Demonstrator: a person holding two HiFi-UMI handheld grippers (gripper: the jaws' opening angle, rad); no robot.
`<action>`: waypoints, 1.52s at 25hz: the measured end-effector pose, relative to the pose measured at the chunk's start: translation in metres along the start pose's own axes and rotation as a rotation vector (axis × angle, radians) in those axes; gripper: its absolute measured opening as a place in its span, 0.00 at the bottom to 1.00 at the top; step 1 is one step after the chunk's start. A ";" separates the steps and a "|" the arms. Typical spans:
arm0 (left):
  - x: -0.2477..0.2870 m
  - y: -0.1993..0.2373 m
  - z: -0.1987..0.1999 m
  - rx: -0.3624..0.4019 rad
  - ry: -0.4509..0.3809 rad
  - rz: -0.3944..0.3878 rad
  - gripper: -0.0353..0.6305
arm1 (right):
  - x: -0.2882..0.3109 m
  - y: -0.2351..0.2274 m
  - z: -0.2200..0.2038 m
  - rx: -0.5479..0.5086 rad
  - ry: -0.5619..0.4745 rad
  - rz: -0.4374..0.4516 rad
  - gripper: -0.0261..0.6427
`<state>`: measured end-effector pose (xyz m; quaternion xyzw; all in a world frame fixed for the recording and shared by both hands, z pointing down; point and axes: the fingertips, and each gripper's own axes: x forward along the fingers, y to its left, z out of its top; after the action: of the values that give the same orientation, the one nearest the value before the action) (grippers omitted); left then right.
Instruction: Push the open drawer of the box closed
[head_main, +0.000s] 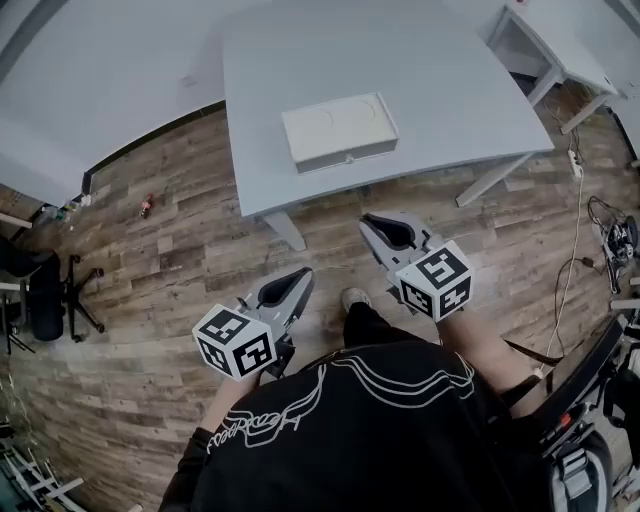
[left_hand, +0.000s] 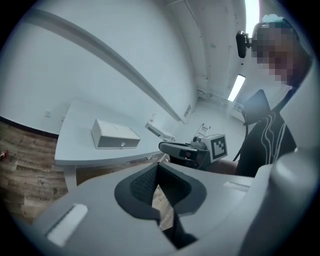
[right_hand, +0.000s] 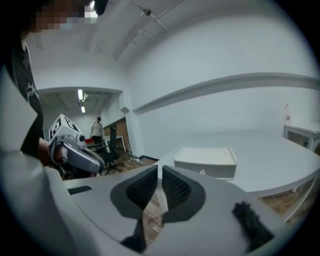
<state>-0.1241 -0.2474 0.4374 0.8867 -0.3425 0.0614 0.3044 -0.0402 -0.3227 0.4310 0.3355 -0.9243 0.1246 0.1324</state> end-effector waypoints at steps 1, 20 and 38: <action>-0.005 -0.014 0.003 0.021 -0.014 -0.015 0.06 | -0.015 0.013 0.008 0.033 -0.040 0.021 0.08; -0.070 -0.154 -0.012 0.224 -0.077 -0.162 0.06 | -0.141 0.166 -0.001 0.135 -0.095 0.199 0.05; -0.080 -0.169 -0.042 0.214 -0.035 -0.184 0.06 | -0.155 0.190 -0.024 0.166 -0.072 0.179 0.05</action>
<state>-0.0715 -0.0791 0.3611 0.9428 -0.2563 0.0537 0.2063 -0.0455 -0.0823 0.3760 0.2658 -0.9412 0.1997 0.0595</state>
